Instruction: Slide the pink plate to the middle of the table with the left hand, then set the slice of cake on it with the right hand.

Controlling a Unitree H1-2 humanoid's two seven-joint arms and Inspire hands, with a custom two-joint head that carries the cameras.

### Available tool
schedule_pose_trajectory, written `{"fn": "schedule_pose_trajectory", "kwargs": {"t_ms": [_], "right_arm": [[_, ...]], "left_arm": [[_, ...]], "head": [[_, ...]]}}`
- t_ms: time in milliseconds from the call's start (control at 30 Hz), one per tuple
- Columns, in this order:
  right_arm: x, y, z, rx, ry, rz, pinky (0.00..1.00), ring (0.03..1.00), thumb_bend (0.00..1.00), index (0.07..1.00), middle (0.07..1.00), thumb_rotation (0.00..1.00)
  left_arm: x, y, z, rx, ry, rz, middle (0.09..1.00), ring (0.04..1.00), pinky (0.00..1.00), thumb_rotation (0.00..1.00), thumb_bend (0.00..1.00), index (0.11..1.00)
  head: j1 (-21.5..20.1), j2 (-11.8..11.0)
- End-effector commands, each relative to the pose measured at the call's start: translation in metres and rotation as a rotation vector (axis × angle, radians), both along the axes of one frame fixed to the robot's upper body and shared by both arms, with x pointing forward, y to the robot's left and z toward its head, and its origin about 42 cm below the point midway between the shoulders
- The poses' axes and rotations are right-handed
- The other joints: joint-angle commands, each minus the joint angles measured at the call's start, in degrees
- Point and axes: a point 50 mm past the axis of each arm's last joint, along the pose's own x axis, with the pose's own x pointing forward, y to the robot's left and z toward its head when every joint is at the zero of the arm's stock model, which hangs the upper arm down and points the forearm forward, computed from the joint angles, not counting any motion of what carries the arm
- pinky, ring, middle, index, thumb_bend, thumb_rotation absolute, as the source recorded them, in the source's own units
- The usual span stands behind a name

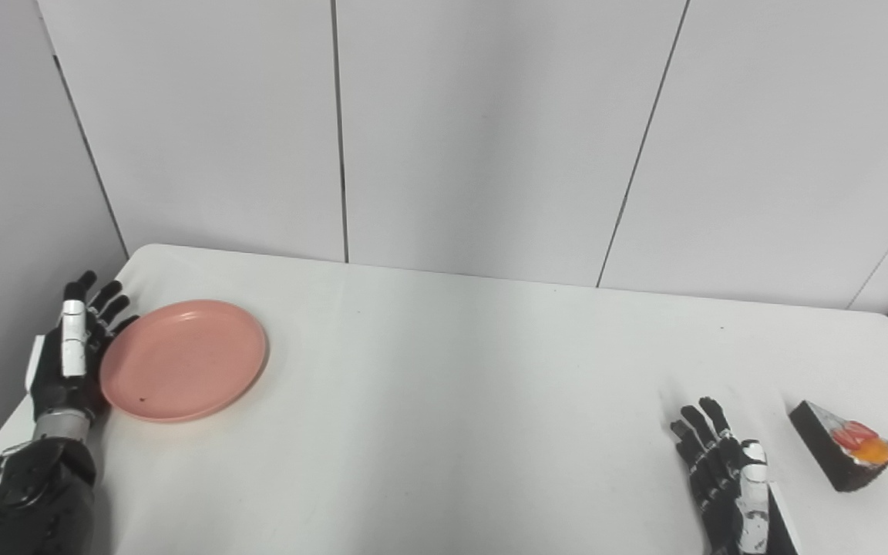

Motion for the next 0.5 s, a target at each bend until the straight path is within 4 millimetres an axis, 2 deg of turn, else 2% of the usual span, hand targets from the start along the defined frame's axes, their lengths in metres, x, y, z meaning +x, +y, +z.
{"fn": "schedule_pose_trajectory", "kwargs": {"t_ms": [0,467], "right_arm": [[-0.001,0.0,-0.004,0.008,0.006,0.005,1.0,0.919,0.77,0.939,0.925,1.0],[-0.002,0.003,-0.004,-0.001,0.011,0.002,0.96,0.9,0.8,0.929,0.912,1.0]], "left_arm": [[0.004,-0.01,0.006,0.007,-0.007,-0.051,0.903,0.904,0.79,0.92,0.87,0.934],[0.015,-0.051,0.003,0.013,0.004,-0.129,0.882,0.886,0.8,0.91,0.9,0.917]], "head": [[0.0,0.07],[-1.06,0.37]]}}
